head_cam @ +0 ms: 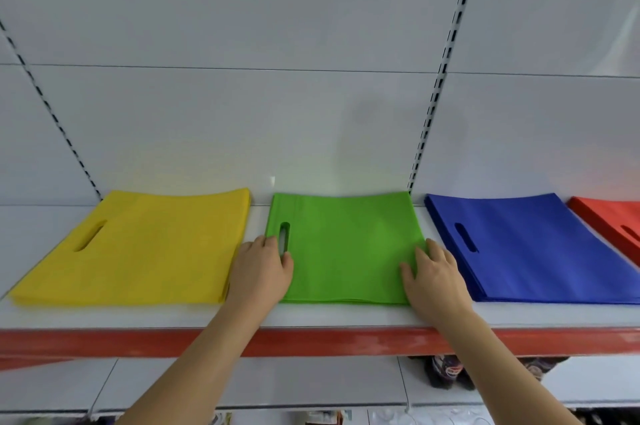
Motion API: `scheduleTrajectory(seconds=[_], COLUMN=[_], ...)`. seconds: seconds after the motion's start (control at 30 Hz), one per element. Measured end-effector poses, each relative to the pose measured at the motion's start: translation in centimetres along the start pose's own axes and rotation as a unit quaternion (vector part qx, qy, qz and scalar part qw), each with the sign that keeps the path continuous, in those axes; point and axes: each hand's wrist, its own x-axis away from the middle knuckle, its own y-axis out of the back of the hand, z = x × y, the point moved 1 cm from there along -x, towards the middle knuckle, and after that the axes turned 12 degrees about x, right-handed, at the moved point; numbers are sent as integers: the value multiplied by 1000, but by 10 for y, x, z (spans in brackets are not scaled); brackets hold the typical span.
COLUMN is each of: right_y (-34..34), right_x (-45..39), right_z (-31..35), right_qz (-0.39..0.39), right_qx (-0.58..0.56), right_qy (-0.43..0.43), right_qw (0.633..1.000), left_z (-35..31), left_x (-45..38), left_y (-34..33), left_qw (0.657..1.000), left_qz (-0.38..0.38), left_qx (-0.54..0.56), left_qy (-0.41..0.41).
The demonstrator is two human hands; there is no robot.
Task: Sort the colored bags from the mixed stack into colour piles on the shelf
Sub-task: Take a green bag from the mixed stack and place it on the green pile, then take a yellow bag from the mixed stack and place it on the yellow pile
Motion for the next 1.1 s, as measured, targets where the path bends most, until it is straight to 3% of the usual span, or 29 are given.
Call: scheduleTrajectory(seconds=[0.2,0.4,0.77,1.1], right_y=[9,24,38,67], right_x=[0,13,75,171], right_z=[-3,36,208,419], right_qz=[-27,-125,-137,-136], right_qx=[9,-18,-47,-57], right_qy=[-4,90,279,387], right_qw=[1000,988,949,910], left_z=[-9,2,116,282], left_x=[5,32,123,228], left_y=[11,47,123,243], left_qw=[999,994,982,963], left_qz=[-33,-107,-137,-169], left_qx=[-6,-31,-74,-97], left_qy=[-9,-1,106,188])
